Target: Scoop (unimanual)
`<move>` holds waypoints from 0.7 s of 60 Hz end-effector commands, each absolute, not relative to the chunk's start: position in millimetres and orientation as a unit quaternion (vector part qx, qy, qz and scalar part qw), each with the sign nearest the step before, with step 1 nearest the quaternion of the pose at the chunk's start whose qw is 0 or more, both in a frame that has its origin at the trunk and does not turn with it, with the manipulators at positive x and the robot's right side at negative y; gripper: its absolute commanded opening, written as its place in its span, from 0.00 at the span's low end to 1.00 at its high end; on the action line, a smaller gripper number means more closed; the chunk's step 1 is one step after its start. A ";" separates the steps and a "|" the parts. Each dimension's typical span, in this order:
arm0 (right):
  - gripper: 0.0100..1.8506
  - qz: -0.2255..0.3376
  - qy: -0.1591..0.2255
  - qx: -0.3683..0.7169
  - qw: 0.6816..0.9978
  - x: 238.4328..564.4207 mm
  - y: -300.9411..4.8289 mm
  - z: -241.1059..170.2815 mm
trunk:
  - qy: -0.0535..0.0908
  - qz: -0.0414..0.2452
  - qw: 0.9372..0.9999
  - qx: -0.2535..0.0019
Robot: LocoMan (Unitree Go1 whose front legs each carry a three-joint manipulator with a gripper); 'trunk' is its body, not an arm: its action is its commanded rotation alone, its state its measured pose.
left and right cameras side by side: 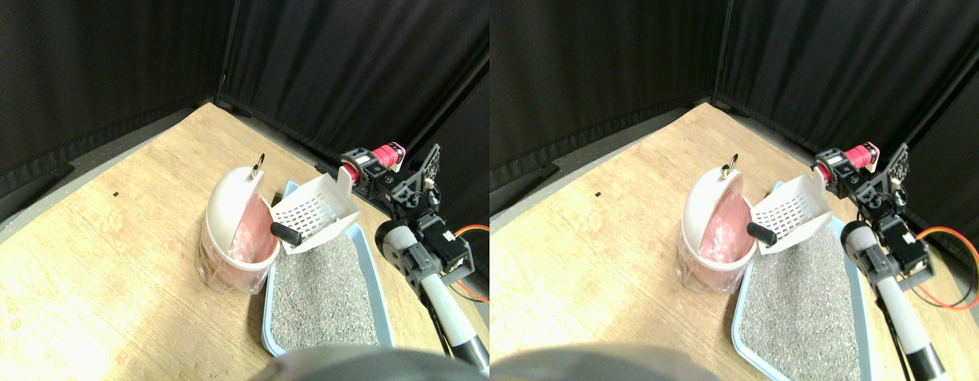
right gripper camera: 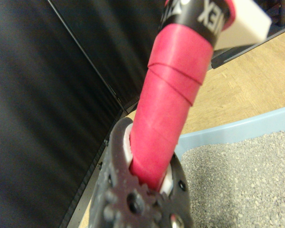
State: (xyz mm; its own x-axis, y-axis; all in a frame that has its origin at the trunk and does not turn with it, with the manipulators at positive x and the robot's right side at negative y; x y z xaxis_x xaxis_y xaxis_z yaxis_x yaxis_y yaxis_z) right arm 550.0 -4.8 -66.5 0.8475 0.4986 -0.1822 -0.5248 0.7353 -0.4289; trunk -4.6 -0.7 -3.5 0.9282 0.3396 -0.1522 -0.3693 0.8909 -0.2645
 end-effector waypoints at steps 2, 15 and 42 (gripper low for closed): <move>0.11 0.264 0.015 -0.247 0.932 551.6 0.2 -57.4 | 0.058 0.187 0.969 -0.151; 0.08 0.259 0.020 -0.263 0.929 551.0 6.3 -51.9 | 0.058 0.188 0.969 -0.153; 0.02 0.235 0.016 -0.194 0.952 556.8 -9.5 -58.4 | 0.062 0.179 0.971 -0.145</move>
